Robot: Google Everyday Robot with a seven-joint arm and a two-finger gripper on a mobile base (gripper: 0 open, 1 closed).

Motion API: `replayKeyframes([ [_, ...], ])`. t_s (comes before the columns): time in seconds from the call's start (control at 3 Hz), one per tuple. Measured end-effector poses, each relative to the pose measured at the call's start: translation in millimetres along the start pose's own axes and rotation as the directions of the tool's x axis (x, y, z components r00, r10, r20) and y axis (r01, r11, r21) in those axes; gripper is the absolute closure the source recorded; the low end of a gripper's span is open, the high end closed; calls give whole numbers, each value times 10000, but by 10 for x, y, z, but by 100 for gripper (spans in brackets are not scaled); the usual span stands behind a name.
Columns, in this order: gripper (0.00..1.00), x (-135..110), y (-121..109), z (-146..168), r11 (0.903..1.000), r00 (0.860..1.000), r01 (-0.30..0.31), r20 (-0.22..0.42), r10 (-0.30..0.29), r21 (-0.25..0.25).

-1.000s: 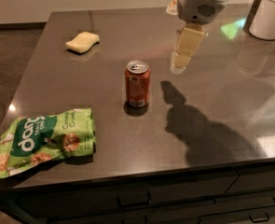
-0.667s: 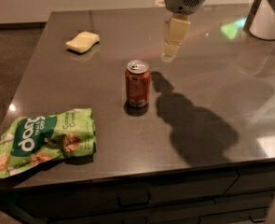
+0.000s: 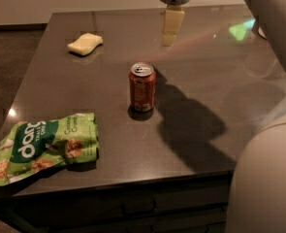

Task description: Pick sponge

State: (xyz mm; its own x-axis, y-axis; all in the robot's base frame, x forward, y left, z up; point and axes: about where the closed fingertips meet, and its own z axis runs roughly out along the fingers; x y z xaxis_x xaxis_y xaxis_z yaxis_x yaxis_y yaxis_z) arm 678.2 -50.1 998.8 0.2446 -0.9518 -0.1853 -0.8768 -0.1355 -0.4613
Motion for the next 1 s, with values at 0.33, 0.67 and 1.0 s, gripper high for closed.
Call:
replayKeyframes([
  [0.33, 0, -123, -123, 67, 9948, 9961, 886, -63, -884, 497],
  [0.67, 0, -301, -198, 196, 9746, 9780, 2085, -293, -2067, 824],
  [1.0, 0, -472, -226, 367, 9287, 9305, 3640, -713, -3593, 711],
])
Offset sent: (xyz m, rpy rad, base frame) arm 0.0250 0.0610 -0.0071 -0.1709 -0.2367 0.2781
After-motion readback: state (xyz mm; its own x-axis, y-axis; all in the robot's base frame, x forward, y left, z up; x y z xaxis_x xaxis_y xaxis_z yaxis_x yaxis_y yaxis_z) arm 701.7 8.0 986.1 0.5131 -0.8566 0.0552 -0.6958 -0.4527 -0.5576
